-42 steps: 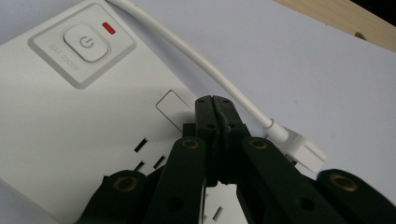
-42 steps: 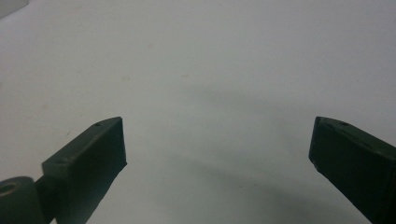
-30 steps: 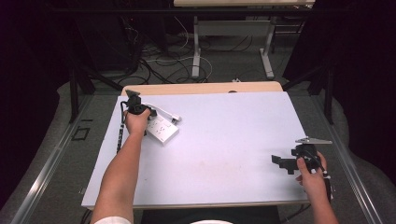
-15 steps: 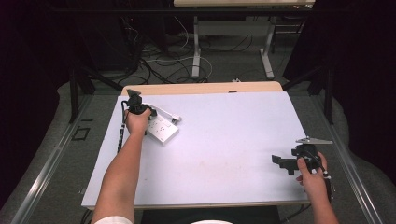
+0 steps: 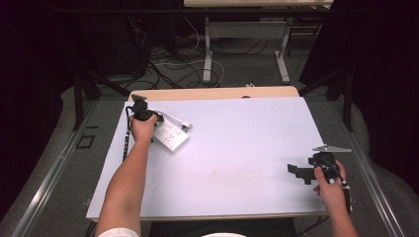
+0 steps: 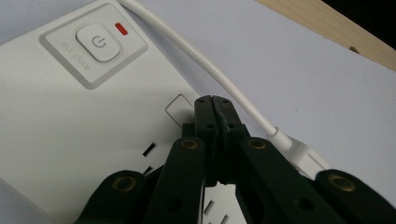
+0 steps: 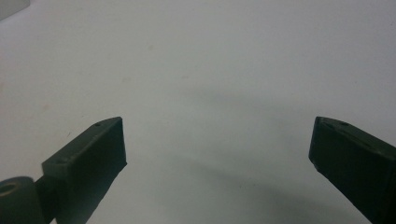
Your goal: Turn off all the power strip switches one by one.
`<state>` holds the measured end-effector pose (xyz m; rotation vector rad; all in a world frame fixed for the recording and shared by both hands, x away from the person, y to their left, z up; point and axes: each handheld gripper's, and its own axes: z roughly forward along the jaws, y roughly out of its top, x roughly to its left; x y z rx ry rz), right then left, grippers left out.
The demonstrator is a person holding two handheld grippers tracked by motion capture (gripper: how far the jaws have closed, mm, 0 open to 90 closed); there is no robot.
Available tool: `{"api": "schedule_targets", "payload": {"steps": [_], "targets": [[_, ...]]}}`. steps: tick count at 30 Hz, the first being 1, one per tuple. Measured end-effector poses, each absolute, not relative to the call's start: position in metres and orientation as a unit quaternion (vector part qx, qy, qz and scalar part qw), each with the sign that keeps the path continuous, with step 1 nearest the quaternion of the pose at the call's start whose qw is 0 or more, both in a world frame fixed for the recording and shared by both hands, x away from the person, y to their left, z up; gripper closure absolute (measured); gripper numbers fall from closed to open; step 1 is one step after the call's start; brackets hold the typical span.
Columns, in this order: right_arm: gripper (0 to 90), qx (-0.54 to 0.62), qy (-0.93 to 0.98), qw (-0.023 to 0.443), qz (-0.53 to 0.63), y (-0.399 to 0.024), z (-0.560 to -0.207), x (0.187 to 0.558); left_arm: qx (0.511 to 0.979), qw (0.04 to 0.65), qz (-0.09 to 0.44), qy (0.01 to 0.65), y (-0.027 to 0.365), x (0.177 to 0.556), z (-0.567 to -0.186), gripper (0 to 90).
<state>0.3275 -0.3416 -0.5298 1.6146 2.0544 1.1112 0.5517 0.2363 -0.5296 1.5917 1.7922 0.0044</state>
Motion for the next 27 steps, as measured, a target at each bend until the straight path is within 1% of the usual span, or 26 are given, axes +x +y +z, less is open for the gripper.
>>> {"api": "schedule_targets", "payload": {"steps": [2,5,6,11,25,27], "targets": [[3.3,0.563,0.714,0.149,0.387,-0.341,-0.53,0.327,0.62,0.362,0.002,0.697,0.236,0.552,-0.53,90.0],[3.3,0.563,0.715,0.149,0.387,-0.341,-0.529,0.327,0.619,0.371,-0.012,0.692,0.232,0.553,-0.534,90.0],[3.3,0.563,0.715,0.149,0.387,-0.341,-0.529,0.327,0.614,0.375,-0.007,0.695,0.231,0.552,-0.535,90.0],[3.3,0.562,0.715,0.149,0.387,-0.341,-0.53,0.327,0.623,0.367,0.004,0.691,0.228,0.552,-0.533,90.0],[3.3,0.56,0.717,0.151,0.388,-0.343,-0.529,0.327,0.63,0.368,0.01,0.684,0.226,0.545,-0.528,90.0],[3.3,0.559,0.717,0.15,0.388,-0.343,-0.529,0.327,0.628,0.373,0.002,0.683,0.226,0.543,-0.526,90.0]]}}
